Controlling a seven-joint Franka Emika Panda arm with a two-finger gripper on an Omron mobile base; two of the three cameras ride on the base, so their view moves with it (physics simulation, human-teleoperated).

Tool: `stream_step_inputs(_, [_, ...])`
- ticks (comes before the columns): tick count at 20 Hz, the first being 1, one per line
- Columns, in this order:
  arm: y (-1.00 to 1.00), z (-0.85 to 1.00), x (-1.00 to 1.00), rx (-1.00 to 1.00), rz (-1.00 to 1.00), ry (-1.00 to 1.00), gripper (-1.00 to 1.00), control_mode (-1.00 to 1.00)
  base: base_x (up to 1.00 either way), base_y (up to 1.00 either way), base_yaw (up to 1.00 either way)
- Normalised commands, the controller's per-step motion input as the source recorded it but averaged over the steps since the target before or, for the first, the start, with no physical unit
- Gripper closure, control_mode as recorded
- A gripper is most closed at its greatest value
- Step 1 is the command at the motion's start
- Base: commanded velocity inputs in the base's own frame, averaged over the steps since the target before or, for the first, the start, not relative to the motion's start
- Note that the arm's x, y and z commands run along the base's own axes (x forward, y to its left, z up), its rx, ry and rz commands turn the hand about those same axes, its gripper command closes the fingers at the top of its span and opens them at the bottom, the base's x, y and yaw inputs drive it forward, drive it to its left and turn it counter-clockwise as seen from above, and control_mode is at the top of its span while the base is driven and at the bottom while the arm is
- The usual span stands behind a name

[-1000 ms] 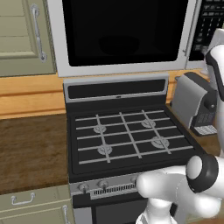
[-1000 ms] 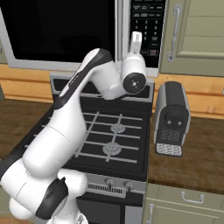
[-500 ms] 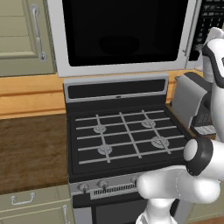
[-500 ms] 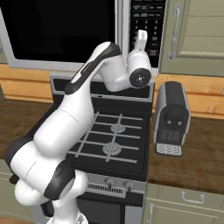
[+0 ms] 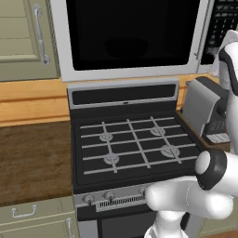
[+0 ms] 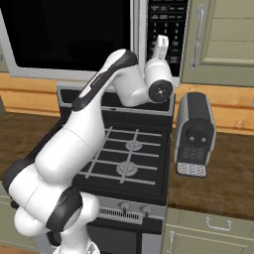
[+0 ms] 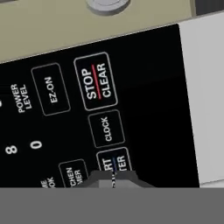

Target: Open the microwave, place the bowl with waffle inside the microwave, then close the microwave door and turn it on.

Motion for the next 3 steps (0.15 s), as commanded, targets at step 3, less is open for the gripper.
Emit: stream_step_inputs(3, [0.0, 0.06, -0.97, 0.0, 0.04, 0.0, 1.0, -1.0, 0.0, 0.0, 0.0])
